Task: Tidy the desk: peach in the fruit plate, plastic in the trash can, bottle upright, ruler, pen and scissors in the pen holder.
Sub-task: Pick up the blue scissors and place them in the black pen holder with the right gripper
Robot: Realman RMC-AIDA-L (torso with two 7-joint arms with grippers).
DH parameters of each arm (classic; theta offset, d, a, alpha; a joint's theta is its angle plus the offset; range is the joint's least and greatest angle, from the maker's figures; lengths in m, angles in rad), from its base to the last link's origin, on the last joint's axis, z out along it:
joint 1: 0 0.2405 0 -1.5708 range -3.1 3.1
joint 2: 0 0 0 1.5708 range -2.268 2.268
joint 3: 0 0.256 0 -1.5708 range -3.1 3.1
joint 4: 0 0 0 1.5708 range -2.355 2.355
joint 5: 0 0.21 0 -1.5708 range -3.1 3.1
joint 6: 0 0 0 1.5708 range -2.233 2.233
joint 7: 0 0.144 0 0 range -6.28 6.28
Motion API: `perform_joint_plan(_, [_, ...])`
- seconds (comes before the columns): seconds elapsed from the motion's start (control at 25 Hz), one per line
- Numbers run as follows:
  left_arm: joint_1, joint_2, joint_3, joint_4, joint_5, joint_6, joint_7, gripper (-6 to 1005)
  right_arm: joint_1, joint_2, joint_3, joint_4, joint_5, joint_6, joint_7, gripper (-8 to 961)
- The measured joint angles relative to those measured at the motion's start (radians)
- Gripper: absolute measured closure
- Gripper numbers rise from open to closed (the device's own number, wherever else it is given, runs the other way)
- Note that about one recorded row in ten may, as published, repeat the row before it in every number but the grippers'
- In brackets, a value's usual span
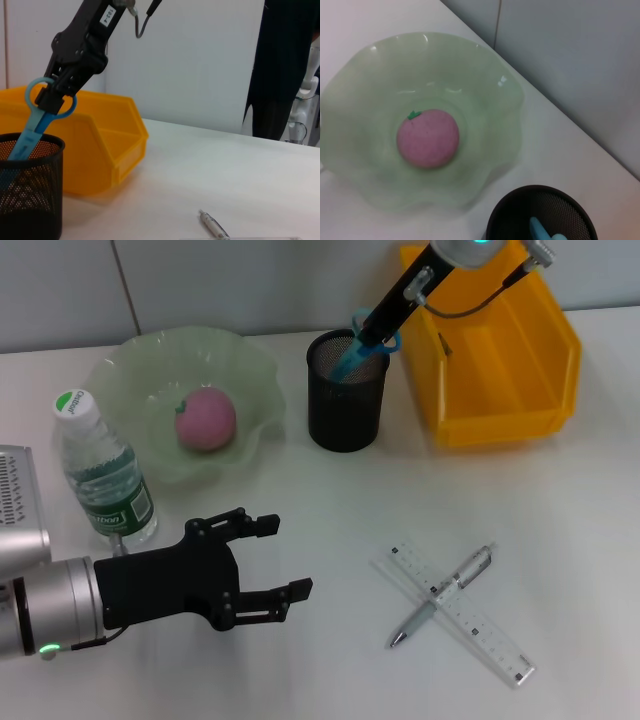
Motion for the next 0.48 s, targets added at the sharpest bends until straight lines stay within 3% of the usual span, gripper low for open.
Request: perform_joint_plan(0.48, [0.000,0.002,-0.006,0.000,0.000,-0.001,0.000,144,0.026,0.015,0.000,0.029,-0.036,0.030,0.007,819])
